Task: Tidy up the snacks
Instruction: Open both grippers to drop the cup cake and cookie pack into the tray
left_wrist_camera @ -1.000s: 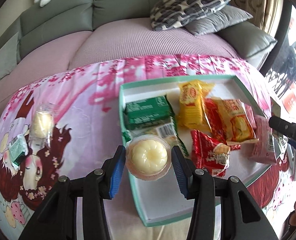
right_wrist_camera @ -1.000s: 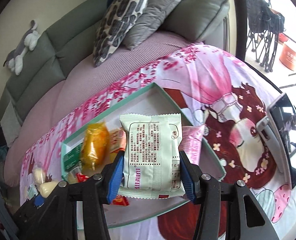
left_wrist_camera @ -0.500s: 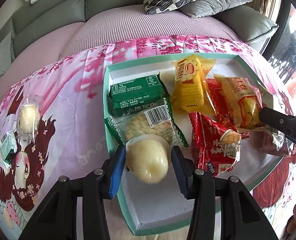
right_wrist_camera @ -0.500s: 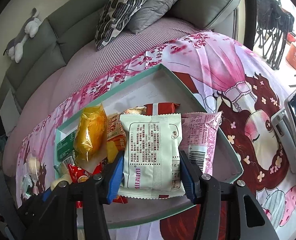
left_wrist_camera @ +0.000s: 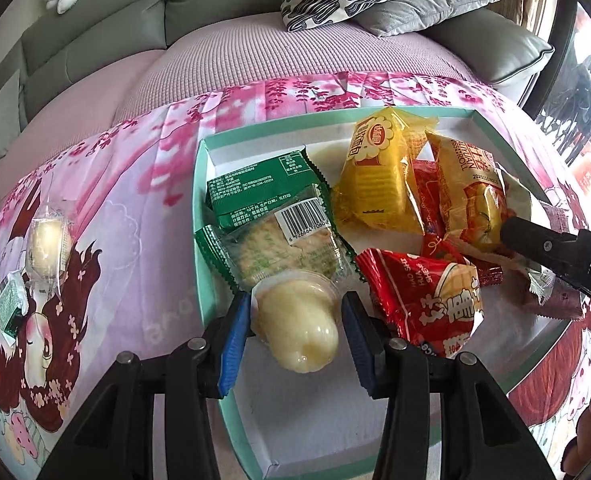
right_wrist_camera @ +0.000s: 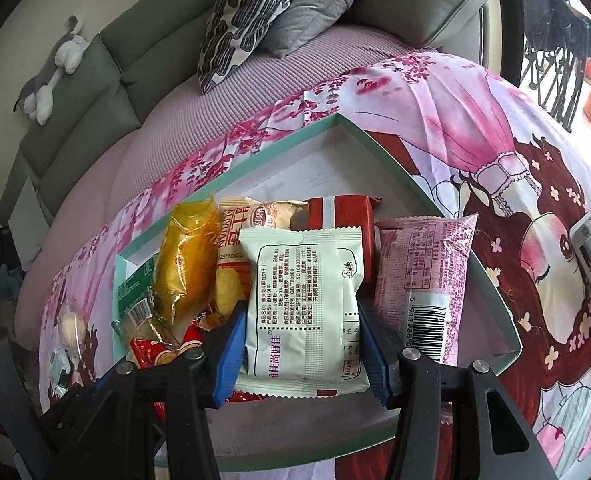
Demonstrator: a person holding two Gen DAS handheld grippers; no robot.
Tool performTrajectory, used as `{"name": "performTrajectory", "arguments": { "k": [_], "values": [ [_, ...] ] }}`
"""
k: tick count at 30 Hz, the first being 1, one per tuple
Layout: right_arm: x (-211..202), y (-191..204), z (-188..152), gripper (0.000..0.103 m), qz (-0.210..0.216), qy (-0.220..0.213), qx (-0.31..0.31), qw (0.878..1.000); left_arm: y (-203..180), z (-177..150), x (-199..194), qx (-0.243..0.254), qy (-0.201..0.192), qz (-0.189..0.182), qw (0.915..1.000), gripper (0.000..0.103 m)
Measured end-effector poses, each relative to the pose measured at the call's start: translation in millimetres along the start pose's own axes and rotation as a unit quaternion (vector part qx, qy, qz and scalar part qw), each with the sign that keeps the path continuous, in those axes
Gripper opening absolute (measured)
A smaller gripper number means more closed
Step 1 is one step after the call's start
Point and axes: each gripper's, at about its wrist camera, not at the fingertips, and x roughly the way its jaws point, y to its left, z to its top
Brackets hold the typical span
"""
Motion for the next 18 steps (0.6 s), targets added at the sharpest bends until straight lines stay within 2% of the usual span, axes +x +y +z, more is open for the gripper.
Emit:
{"name": "performTrajectory", "arguments": {
  "k": [12,14,16,18],
  "values": [
    [-2,-1,3,0.055,0.004,-0.004,0.006,1.000,-1,2,-1,0.001,-0.002,0.000,1.0000,0.049],
    [-4,-2,3,0.057,0.002,-0.004,0.005,1.000,-2,2,-5,0.005,-0.002,-0.002,1.0000,0.052],
    [-8,-1,4,0.061,-0.005,-0.010,0.000,1.000,-2,2,-10,0.005,-0.005,-0.001,1.0000,0.059],
    [-13,0,6,0.066,-0.009,-0.017,-0.004,1.000,-1,3,-16,0.004,-0.008,-0.002,1.0000,0.059]
  ]
}}
